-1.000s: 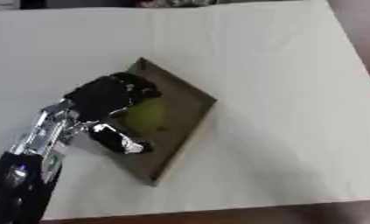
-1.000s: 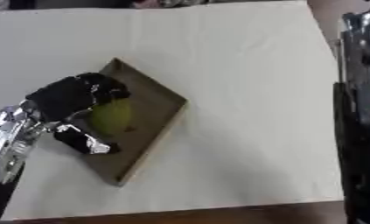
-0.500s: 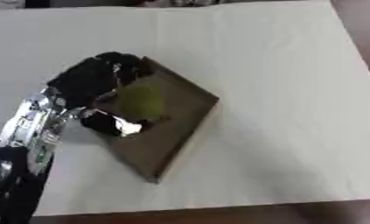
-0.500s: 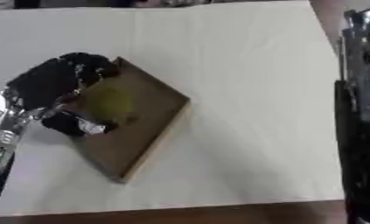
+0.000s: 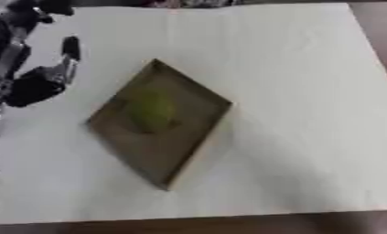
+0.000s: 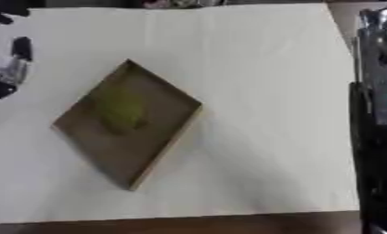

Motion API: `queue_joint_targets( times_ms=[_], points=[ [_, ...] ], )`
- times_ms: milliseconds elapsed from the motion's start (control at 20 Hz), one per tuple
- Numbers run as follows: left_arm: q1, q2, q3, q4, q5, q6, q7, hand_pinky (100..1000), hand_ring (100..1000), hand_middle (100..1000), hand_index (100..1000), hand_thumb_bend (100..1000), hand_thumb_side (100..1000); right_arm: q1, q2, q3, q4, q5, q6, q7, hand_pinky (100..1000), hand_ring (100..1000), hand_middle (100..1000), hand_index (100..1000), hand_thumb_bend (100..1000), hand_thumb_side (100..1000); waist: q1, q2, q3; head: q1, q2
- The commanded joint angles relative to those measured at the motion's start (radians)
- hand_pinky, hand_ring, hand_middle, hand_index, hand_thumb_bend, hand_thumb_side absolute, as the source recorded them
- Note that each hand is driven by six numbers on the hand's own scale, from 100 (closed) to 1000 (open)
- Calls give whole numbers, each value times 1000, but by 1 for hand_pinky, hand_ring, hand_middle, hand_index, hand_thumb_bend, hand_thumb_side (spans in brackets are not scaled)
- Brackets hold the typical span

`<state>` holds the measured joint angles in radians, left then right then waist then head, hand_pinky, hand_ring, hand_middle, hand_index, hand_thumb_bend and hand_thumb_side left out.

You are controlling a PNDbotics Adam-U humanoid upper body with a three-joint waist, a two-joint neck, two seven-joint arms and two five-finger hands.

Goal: Pick up objects on the table and place them in the box.

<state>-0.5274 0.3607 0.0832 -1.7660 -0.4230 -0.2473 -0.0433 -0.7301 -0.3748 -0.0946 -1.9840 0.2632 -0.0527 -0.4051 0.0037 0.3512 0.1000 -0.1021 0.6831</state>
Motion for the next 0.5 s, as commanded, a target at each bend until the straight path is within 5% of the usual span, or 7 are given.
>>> queue_joint_targets(
  times_ms=[50, 500],
  points=[
    [50, 64, 107, -73, 193, 41, 78, 665, 736, 629, 840, 100, 642, -15, -29, -14, -16, 8, -5, -6, 797, 674, 544, 805, 100, 591, -1, -18, 6, -9, -16],
    [224, 153, 308, -204, 435, -48, 379, 706, 746, 645, 836, 100, 631, -28, -42, -17, -16, 17, -16, -14, 794, 674, 546, 804, 100, 589, -10, 0, 11, -8, -43]
  ],
)
